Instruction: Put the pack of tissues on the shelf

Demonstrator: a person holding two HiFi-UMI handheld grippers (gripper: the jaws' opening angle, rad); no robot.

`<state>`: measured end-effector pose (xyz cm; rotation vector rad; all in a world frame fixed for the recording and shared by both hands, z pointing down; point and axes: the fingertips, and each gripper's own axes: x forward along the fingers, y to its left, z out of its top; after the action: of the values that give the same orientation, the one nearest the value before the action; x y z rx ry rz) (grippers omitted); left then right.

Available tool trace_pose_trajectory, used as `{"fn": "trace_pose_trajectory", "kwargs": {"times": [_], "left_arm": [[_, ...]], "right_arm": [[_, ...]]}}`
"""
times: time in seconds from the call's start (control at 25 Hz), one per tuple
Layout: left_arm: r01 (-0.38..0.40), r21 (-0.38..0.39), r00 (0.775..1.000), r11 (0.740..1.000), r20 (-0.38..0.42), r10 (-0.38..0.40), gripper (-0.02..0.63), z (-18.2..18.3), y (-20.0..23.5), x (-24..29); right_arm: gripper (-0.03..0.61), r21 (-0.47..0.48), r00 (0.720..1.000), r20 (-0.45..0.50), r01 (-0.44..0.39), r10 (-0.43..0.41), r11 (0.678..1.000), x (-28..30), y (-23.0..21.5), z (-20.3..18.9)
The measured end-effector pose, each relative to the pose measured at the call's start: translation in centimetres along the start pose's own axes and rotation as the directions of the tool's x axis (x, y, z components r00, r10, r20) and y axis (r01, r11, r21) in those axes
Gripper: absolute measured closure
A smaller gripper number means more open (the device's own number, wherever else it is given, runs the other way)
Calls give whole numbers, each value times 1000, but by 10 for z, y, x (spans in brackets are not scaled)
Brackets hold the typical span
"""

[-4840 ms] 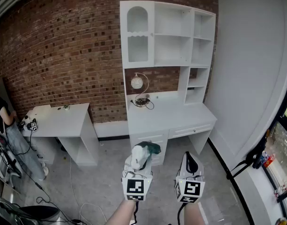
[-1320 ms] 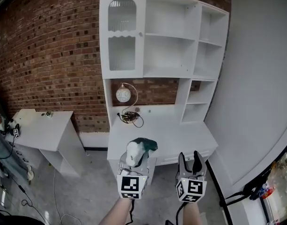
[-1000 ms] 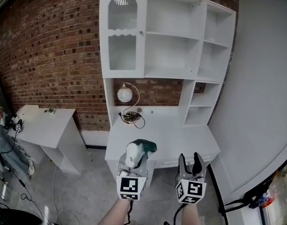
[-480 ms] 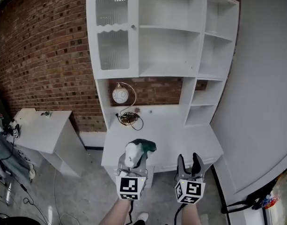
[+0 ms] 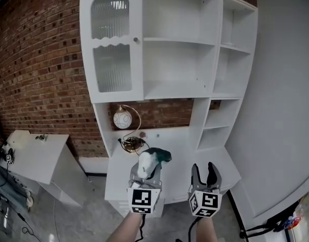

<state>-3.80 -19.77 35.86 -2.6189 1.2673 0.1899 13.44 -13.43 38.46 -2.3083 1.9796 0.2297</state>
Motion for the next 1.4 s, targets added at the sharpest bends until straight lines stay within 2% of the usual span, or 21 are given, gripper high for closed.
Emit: {"fn": "trace_pose_trajectory", "kwargs": {"times": [0.28, 0.6, 0.84, 1.16, 1.28, 1.4], "left_arm": [[3, -12, 1000, 1000, -8, -3, 514, -14, 20, 31], [-5, -25, 998, 1000, -56, 3, 514, -43, 15, 66], [-53, -18, 997, 998, -60, 52, 514, -51, 5, 105], [-133, -17, 991, 991, -36, 132, 514, -44, -5, 157], [-150, -42, 988, 988, -31, 149, 514, -45, -10, 170], [-159, -100, 987, 982, -31, 156, 514, -46, -15, 182]], "right_arm": [[348, -6, 1000, -24, -1, 1, 1000, 36, 3, -14], [348, -2, 997, -76, -26, 26, 1000, 66, -13, -43], [348, -1, 993, -78, -92, 92, 996, 107, -36, -51], [347, 5, 981, -35, -190, 190, 982, 163, -67, -38], [348, 12, 973, -27, -229, 230, 973, 177, -73, -36], [347, 17, 962, -26, -271, 271, 963, 188, -75, -38]]}}
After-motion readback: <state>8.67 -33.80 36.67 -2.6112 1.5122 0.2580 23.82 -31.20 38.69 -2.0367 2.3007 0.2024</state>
